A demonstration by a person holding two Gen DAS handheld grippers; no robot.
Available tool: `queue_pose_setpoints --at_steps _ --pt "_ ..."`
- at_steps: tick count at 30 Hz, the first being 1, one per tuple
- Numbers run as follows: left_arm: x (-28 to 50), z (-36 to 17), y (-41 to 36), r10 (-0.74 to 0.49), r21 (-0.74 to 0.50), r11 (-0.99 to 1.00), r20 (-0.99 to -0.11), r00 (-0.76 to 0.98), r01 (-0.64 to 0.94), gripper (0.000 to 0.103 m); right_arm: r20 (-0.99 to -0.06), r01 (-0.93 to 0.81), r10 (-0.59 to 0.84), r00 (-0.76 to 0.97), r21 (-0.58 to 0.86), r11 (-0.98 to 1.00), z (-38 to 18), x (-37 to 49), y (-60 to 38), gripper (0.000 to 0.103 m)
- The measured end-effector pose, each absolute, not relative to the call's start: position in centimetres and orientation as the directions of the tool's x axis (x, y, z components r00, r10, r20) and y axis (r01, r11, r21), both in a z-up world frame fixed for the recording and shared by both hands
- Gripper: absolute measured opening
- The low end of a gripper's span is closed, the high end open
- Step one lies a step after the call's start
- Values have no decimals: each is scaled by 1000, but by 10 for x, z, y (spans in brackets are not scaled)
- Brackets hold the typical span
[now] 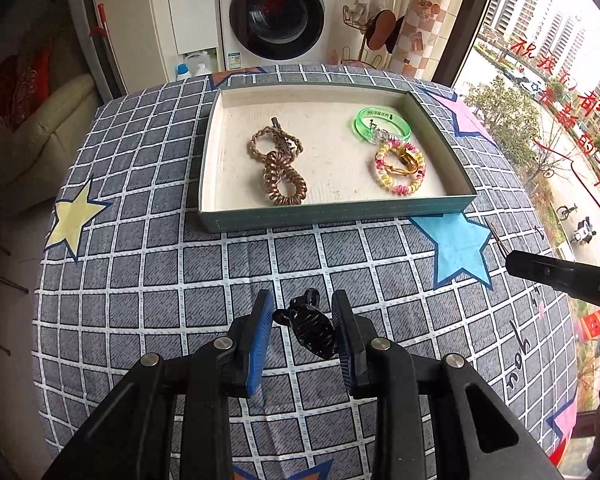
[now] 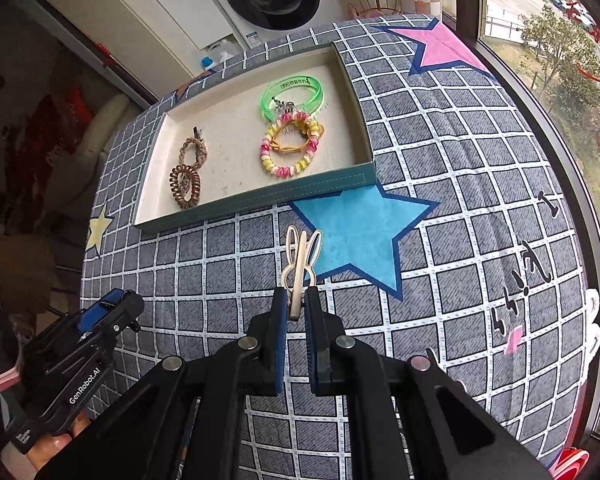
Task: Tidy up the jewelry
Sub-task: 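Carry the claw clip with the left tool while the right tool carries the bow clip over the tray, then release the claw clip in the tray middle while the right tool drops the bow clip onto the beaded bracelet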
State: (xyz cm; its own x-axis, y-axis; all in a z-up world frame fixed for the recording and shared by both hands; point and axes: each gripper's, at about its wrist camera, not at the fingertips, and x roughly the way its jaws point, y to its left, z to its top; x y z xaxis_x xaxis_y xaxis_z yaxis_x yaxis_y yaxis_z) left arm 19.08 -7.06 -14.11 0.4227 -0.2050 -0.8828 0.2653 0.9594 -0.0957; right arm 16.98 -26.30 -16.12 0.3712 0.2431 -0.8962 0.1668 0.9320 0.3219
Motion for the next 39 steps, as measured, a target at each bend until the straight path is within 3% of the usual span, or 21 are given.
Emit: queue_pose_setpoints --at_steps 16,39 --pt "272 -133 -106 -217 -94 957 -860 463 275 43 -871 106 261 415 332 937 -151 248 -273 9" --pt "332 -187 -147 -133 -31 968 -905 404 249 43 -902 57 256 347 293 954 -199 320 -274 9"
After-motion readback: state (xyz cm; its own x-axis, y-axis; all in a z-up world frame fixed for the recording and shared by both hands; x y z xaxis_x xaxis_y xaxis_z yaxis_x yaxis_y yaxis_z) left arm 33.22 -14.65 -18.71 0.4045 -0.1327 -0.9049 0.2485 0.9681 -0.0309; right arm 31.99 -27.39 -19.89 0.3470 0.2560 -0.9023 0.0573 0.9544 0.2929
